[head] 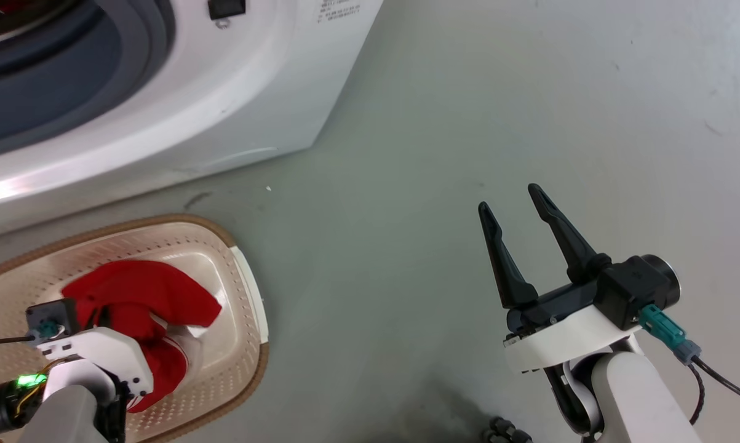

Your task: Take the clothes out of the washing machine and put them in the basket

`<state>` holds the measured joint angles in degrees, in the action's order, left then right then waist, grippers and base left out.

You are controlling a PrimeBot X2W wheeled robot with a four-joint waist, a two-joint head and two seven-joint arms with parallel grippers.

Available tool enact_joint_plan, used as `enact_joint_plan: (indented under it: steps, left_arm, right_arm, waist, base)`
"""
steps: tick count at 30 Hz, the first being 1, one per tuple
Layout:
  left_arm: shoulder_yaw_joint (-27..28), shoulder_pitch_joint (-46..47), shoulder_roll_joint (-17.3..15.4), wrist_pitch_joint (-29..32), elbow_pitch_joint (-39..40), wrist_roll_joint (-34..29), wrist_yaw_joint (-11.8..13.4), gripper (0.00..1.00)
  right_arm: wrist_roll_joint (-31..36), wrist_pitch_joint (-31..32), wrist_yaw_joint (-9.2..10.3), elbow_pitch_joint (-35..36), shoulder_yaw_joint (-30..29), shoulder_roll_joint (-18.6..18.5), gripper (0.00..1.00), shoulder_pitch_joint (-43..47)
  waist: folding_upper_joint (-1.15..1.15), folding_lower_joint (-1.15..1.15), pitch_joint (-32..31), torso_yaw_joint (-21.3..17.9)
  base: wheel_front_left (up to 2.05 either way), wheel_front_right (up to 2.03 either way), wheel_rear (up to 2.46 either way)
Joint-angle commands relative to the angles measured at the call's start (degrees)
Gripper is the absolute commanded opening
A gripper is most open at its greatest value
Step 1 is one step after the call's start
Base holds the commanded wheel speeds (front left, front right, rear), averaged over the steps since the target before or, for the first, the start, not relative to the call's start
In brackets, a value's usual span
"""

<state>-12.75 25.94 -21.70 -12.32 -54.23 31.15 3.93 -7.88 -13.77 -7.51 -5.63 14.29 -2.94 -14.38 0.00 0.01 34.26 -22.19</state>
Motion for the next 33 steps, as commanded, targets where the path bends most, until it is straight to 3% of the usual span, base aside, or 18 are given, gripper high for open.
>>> enact_joint_plan:
  steps: [1,11,20,21,22,33]
  left_arm:
    - [0.30,0.92,-0.46,-0.34,-1.25,0.42,-0.23,0.00]
    - [1.76,5.73,-0.58,-1.46,-12.22,2.37,-2.04,0.00]
    - [1.50,7.33,0.73,-0.18,-17.23,3.40,-3.67,0.00]
    - [1.40,7.09,0.90,-0.27,-17.44,3.44,-3.63,0.64]
    - [1.15,6.69,1.15,-0.38,-17.65,3.23,-3.69,1.00]
    - [0.44,2.30,5.96,-1.78,-18.94,4.23,-6.55,1.00]
  right_arm:
    - [-0.33,-0.36,0.04,0.05,0.25,0.12,1.00,-1.11]
    - [-1.57,-1.30,0.04,0.59,1.72,0.11,1.00,-2.97]
    - [-1.95,-1.41,0.05,0.08,2.10,0.09,1.00,-3.50]
    - [-1.90,-1.41,0.05,-0.10,2.10,0.09,1.00,-3.34]
    - [-2.17,-1.42,0.05,-0.23,2.23,0.10,1.00,-3.15]
    - [-0.02,-1.41,0.04,-3.14,0.76,0.08,1.00,-0.26]
  waist:
    - [0.00,-0.01,2.89,-1.38]
    - [0.00,-0.01,8.31,-2.75]
    - [0.00,-0.01,7.19,-2.33]
    - [0.00,-0.01,6.46,-2.16]
    - [0.00,-0.01,5.66,-1.98]
    - [0.00,-0.01,-7.71,2.40]
  base:
    - [0.00,0.00,0.00]
    - [0.00,0.00,0.00]
    - [0.00,0.00,0.00]
    - [0.00,0.00,0.00]
    - [0.00,0.00,0.00]
    - [0.00,0.00,0.00]
